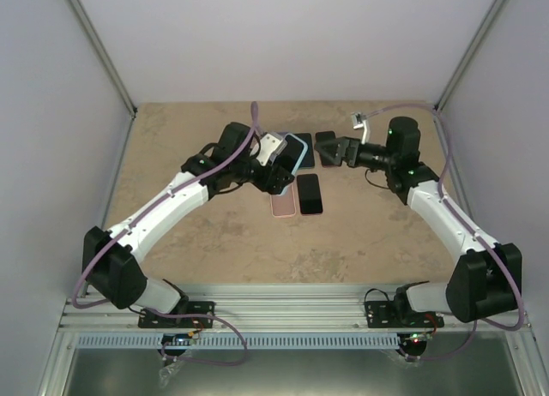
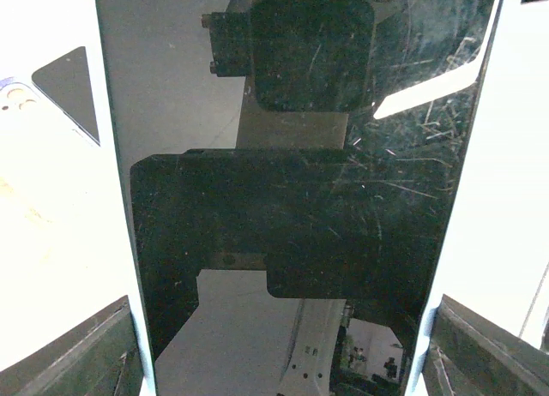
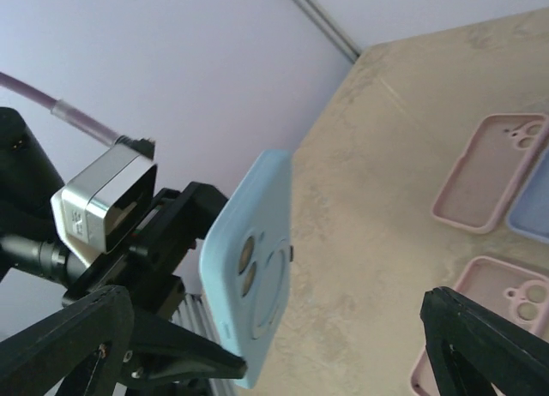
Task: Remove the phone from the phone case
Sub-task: Pick up the phone at the center of the board.
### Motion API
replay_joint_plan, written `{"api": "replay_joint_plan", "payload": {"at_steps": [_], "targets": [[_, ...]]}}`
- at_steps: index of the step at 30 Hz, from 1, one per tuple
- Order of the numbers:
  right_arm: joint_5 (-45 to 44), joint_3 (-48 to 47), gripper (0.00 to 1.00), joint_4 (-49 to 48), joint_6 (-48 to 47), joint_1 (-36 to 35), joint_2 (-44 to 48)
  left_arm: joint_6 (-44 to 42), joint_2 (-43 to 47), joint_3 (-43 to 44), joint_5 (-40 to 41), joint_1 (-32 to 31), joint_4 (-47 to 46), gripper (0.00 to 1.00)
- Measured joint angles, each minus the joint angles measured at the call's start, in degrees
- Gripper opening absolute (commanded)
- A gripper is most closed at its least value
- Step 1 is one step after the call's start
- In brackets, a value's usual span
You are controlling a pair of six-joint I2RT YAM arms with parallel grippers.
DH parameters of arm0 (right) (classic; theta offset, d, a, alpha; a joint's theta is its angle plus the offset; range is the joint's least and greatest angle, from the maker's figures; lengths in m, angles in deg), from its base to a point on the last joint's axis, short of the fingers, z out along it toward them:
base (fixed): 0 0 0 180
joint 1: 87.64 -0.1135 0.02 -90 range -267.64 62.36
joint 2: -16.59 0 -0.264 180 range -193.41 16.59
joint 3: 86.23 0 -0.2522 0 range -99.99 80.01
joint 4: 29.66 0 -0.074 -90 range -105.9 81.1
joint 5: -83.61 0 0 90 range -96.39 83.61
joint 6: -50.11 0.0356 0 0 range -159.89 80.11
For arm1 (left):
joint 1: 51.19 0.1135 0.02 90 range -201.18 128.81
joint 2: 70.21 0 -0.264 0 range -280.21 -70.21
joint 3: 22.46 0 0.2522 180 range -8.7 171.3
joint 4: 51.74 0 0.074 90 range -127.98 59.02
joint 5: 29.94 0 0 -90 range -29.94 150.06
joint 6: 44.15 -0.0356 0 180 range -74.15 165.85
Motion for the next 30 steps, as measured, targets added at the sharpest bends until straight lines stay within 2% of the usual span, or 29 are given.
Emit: {"api": "replay_joint_plan", "payload": {"at_steps": [4,18,24,30], "targets": [[0.0,0.0,0.81,-0.6,0.6,-2.2,0.0,2.0,-0.1,0.7,0.5,0.0,-0.3,0.22],[-4.8,-3.0,0.61,1.0,0.2,-8.2,-4.1,4.7,-3.8,2.9,1.2,0.0,-1.2,0.24],[-7.4,-3.3,0.46,1.2,0.9,-9.8,-6.7,5.1,-5.3,3.5,2.8,-0.4,-1.2,0.25],[-8.4,-3.3,0.26,1.4,2.0,-11.5,-8.9,5.2,-6.2,3.7,4.1,-1.1,-1.2,0.26]]}}
